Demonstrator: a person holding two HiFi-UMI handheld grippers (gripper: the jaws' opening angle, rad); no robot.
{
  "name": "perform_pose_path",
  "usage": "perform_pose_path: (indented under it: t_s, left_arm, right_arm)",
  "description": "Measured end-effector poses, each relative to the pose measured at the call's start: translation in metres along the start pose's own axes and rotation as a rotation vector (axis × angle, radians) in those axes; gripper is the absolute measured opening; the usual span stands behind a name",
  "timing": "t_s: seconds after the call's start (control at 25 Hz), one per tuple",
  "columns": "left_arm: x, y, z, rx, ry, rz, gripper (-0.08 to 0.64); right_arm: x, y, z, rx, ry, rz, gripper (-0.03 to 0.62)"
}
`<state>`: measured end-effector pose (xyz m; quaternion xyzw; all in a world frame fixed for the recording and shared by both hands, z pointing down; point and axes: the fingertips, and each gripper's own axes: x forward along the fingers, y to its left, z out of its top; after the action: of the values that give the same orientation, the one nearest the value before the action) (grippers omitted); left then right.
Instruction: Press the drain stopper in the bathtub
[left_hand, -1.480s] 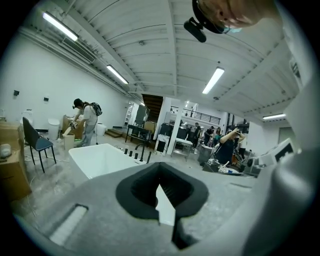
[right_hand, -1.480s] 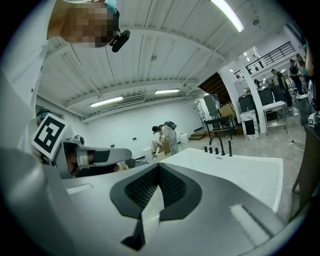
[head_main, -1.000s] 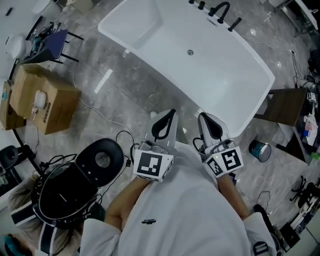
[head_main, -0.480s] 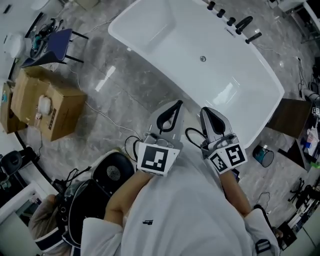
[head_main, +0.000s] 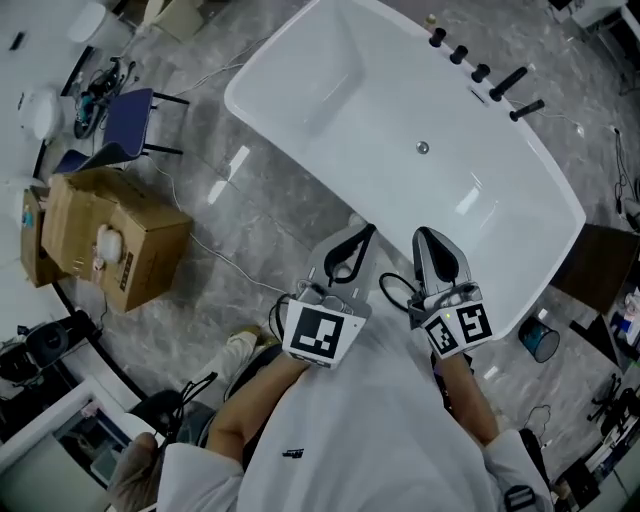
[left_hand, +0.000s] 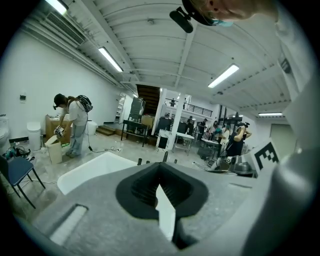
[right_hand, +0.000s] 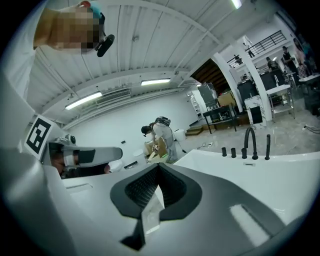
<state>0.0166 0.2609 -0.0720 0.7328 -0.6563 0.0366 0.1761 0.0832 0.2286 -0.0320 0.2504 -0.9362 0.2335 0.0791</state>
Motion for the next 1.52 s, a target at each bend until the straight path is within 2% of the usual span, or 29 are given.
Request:
perform_pose_path:
  t_s: [0.16,0.36,0.6,0.76,1.0,1.32,1.52]
  left_arm:
    - [0.038,0.014,0.012,0.044,0.079,-0.015,0.002]
    - [0.069,0.034,0.021,0.042,0.128,-0.005,0.002]
    - [0.091,0.053,0.034,0.047,0.122,-0.059,0.002]
    - [0.117,0.053,0.023,0.047,0.159,-0.135,0.002]
    - [0.158,0.07,-0.007,0.009,0.26,-0.301,0.002]
    - [0.208,0.102,-0.04,0.034,0.331,-0.465,0.002]
    - [0.243,0.101,-0.062,0.086,0.336,-0.532,0.002]
  right_arm:
    - [0.034,-0.039,0.017,0.033,0.002,-0.035,0.003]
    - [0.056,-0.074,0.031,0.056,0.002,-0.088,0.003]
    - [0.065,-0.099,0.048,0.044,-0.043,-0.194,0.003]
    - [0.071,-0.117,0.047,0.072,-0.065,-0.256,0.003]
    - [0.088,-0.141,0.03,0.098,-0.083,-0.419,0.003]
    - [0.107,-0.167,0.006,0.148,-0.117,-0.604,0.003]
    - [0.12,-0.196,-0.018,0.143,-0.104,-0.643,0.003]
